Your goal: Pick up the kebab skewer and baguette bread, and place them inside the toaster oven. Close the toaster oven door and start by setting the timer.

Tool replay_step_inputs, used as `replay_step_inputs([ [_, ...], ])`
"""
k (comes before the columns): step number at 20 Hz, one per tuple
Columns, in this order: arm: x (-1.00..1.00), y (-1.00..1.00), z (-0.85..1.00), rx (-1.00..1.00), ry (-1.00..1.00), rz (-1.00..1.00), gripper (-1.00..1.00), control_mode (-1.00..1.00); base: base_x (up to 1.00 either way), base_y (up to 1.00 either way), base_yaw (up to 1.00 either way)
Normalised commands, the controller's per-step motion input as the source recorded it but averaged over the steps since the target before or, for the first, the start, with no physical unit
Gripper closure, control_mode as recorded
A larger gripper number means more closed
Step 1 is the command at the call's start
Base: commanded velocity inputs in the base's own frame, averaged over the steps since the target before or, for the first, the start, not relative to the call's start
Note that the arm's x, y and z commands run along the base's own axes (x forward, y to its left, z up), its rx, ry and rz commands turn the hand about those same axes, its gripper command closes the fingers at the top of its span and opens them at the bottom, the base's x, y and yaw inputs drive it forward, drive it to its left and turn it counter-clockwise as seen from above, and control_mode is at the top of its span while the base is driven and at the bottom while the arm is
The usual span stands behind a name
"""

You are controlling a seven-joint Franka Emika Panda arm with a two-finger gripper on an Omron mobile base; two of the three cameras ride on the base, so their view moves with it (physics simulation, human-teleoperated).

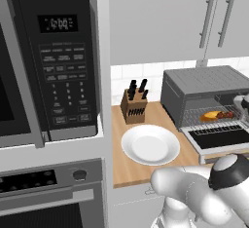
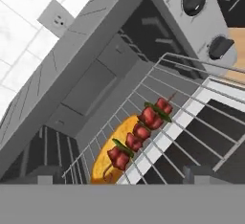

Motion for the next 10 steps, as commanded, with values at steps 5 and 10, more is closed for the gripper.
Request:
replay_step_inputs([
  [5, -0.38, 0.0, 0.01, -0.32, 0.0, 0.16, -1.0, -1.0, 0.0, 0.0, 0.0],
  [10, -0.19, -0.02, -0.01, -0.26, 0.0, 0.25, -1.0, -1.0, 0.0, 0.0, 0.0],
])
